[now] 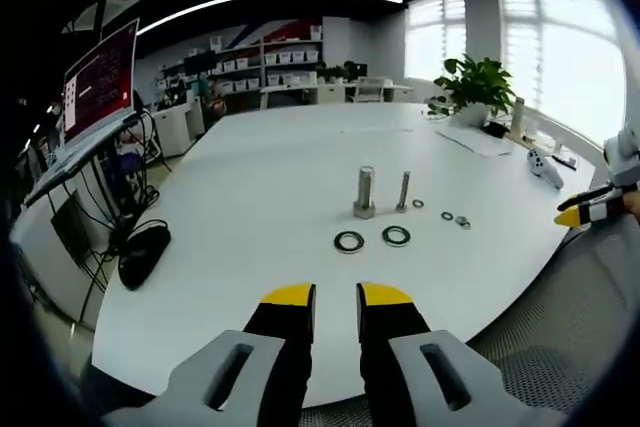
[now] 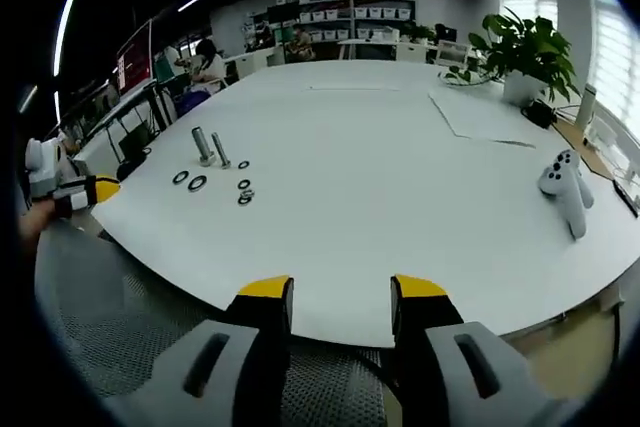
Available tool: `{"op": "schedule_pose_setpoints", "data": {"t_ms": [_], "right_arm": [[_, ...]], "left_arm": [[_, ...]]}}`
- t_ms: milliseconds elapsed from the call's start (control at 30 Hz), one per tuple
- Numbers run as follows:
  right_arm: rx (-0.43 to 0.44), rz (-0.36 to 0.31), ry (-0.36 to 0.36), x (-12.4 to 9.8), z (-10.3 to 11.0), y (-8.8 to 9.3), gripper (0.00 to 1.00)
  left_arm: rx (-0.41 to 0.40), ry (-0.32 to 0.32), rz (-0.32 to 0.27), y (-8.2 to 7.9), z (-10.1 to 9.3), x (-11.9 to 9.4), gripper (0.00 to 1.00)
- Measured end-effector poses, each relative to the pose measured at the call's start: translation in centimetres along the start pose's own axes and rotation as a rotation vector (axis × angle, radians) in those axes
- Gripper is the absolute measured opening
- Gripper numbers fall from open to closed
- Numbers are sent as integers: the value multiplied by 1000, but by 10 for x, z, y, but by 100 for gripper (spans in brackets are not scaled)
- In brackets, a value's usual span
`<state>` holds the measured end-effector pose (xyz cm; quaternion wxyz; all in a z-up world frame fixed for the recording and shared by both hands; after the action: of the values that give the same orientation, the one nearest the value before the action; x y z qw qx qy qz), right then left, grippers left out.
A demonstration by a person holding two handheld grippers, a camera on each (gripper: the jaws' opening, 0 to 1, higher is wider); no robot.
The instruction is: Place the washer onto the threaded stud by aligning its center hole with the stud, sliding it down to the base, and recovering from edge contact or off-axis alignment until the washer reaches the visible bottom stop.
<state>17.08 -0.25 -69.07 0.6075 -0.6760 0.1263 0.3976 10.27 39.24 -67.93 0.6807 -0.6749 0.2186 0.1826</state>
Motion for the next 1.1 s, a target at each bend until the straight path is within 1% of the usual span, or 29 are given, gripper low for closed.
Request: {"op": "schedule_pose_setpoints", "data": {"t_ms": [333, 667, 833, 1100], "right_arm": [[0, 10, 1, 0, 0, 0, 42], [5, 1, 2, 0, 0, 0, 42], [6, 18, 7, 0, 0, 1, 43], [8, 17, 9, 0, 0, 1, 43]], "left_arm": [[-7, 2, -9, 0, 0, 0, 14], [-3, 3, -14, -1, 0, 0, 14], [-4, 0, -16, -1, 0, 0, 14], [-5, 3, -21, -1, 1, 0, 14]]}}
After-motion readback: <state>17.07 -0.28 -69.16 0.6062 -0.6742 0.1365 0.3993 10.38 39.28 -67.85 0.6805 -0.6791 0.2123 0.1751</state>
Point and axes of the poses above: the point that each gripper's makers call its tool centre point, and the gripper's own axes: x roughly forward along the fingers, z roughly to its left, y roughly out of its underside, the point moved 9 cm from there along -x, roughly backward along the fingers, and after that the axes turned 2 degrees about z, right-handed, at the moved point
